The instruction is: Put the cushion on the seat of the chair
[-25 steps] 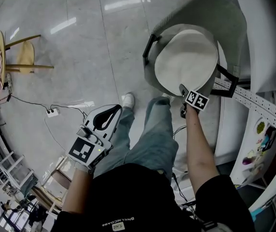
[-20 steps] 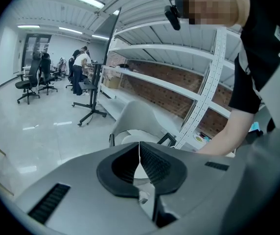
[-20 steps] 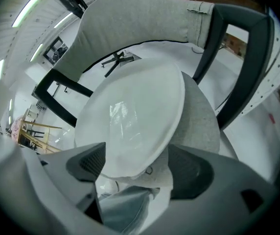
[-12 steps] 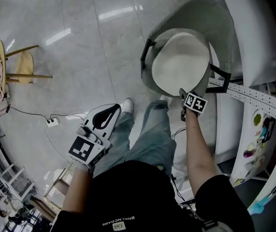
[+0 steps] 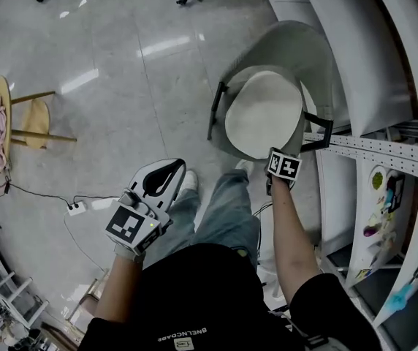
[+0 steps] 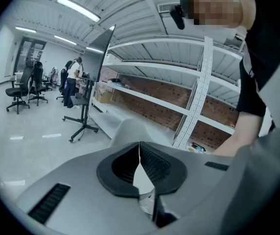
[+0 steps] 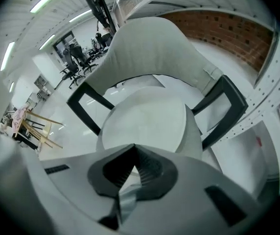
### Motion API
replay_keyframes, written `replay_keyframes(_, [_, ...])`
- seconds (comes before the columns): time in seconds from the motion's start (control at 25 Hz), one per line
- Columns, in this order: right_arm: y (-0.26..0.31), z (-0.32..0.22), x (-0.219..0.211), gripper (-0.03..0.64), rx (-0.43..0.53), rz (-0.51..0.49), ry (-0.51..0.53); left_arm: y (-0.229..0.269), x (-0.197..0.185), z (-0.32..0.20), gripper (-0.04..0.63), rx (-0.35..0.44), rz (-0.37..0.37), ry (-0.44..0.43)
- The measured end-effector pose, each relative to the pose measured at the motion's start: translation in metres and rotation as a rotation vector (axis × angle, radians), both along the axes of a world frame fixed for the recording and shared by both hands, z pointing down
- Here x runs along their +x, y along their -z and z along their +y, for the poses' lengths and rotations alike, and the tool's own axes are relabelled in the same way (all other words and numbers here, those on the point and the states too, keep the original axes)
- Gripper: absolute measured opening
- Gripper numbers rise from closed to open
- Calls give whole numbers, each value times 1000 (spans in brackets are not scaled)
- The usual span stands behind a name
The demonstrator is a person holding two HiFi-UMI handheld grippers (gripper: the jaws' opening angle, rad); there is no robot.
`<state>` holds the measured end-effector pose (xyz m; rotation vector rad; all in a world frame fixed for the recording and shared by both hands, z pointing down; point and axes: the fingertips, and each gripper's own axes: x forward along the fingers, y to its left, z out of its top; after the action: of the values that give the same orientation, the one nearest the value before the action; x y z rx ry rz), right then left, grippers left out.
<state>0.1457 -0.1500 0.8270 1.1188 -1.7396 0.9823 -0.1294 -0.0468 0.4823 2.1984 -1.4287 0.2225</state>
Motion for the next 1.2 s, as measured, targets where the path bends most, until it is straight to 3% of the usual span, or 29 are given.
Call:
replay_keyframes(0.64, [163,-7,-134,8,240,-180,149,52,-35,-15,14,149,26,-91])
replay_keyframes(0.8, [221,-12,-159,8,341,-312,123,69,-37,-25,14,200,42,-125])
replay_keyframes(1.0, [298,-12,-179,8,486,-395,151,78,-36,-37,14,203,43,-177])
replay_keyframes(1.2, [374,-5,-181,6,641,-479,151,103,-16,-52,14,260,64,-245])
